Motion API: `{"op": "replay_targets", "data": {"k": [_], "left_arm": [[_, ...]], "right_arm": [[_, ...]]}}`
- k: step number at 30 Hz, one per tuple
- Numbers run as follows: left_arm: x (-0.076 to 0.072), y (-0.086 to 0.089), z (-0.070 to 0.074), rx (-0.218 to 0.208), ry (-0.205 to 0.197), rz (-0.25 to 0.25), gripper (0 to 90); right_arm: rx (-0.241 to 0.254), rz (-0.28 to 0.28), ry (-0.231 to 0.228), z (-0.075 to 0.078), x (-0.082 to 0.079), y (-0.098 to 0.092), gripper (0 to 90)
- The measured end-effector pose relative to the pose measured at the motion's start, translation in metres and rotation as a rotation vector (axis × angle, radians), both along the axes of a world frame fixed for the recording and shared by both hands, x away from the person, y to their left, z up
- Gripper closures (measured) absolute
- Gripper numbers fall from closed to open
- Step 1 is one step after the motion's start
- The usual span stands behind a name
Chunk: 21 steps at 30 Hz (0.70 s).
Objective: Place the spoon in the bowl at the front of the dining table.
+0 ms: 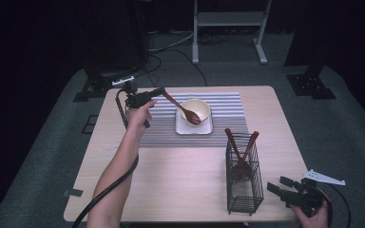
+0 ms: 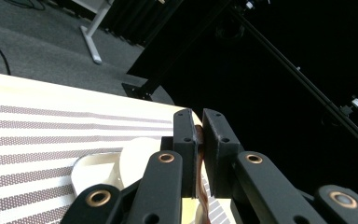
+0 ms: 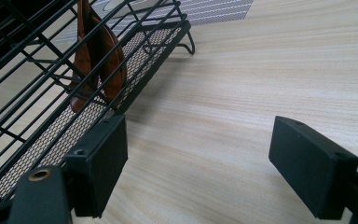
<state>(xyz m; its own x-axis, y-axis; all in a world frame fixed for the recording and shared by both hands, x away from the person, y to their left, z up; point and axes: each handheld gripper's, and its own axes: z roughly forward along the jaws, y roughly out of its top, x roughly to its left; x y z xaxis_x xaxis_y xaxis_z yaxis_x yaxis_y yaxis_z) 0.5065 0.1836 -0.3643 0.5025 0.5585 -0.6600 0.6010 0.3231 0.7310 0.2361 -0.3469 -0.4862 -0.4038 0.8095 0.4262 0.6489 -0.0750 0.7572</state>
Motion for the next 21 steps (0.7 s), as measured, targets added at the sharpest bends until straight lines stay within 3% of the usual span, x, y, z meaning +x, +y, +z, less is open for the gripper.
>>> {"op": "replay_targets", "data": {"k": [21], "left_arm": [[0.012,0.0,-0.006,-0.001,0.017,0.047,84.3]], "right_arm": [[0.005,-0.001,-0.001,0.0,0.0,-0.001,18.4]]}}
